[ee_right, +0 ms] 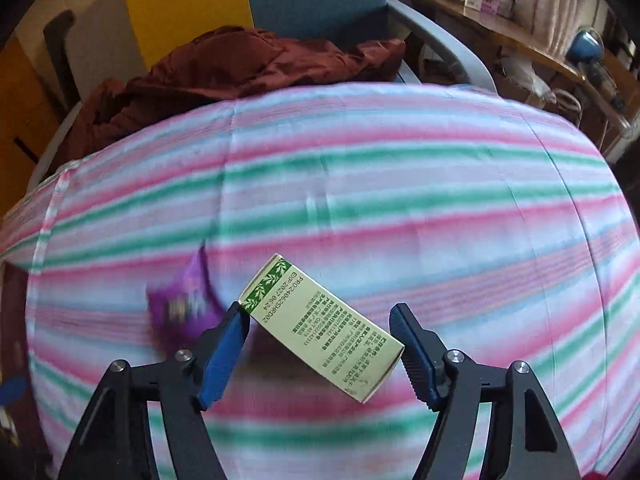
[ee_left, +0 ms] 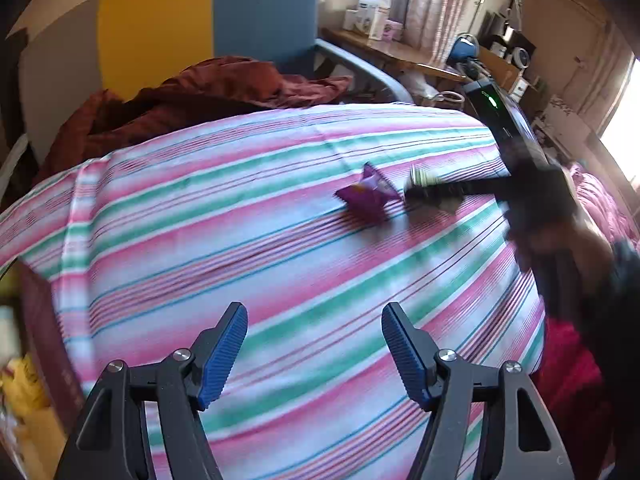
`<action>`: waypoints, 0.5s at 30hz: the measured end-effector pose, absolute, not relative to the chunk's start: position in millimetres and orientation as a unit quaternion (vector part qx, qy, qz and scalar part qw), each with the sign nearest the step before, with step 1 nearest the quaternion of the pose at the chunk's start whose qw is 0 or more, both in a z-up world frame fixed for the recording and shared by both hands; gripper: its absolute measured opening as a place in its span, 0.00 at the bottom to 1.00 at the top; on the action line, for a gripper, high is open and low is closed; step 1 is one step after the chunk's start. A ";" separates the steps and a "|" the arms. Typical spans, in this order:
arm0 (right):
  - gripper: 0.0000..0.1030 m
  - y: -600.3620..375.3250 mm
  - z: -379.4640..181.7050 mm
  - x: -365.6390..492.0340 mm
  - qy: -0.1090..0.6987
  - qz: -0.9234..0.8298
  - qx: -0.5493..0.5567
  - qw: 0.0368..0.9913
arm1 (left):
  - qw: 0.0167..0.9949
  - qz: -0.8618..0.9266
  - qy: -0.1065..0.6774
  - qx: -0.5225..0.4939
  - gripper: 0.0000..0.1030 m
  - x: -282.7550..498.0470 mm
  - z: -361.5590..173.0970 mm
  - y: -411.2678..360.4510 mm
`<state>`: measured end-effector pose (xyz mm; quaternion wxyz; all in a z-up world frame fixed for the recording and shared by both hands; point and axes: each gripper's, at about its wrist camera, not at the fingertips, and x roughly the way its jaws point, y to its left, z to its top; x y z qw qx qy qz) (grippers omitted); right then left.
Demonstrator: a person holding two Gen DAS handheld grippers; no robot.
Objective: Organize objects
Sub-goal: 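Grasp the small green box with the right tool while the left grasps the purple snack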
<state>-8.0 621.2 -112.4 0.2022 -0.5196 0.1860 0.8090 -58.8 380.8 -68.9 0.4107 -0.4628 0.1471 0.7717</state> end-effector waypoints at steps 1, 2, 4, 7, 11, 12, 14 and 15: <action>0.71 620.1 -113.5 -0.9 0.191 0.806 -0.523 0.203 | 0.415 0.771 0.152 -0.458 0.68 -58.8 -69.0 386.9; 0.71 620.4 -115.4 6.0 0.196 0.802 -0.525 0.207 | 0.424 0.769 0.160 -0.451 0.68 -58.5 -68.6 395.5; 0.59 620.7 -120.7 24.8 0.210 0.794 -0.528 0.217 | 0.440 0.765 0.170 -0.439 0.68 -58.7 -67.5 407.8; 0.50 622.4 -120.6 38.7 0.207 0.794 -0.524 0.229 | 0.454 0.757 0.198 -0.427 0.68 -62.7 -71.9 432.5; 0.48 623.0 -120.6 38.7 0.201 0.796 -0.523 0.229 | 0.468 0.744 0.236 -0.414 0.68 -69.7 -81.8 460.2; 0.49 623.2 -120.8 39.0 0.202 0.798 -0.521 0.227 | 0.472 0.741 0.240 -0.413 0.68 -71.9 -83.3 465.1; 0.57 625.5 -119.4 41.1 0.213 0.802 -0.514 0.215 | 0.478 0.737 0.249 -0.408 0.68 -77.5 -86.0 476.4; 0.58 627.6 -119.3 42.0 0.223 0.805 -0.510 0.207 | 0.482 0.734 0.252 -0.407 0.68 -80.6 -87.4 482.1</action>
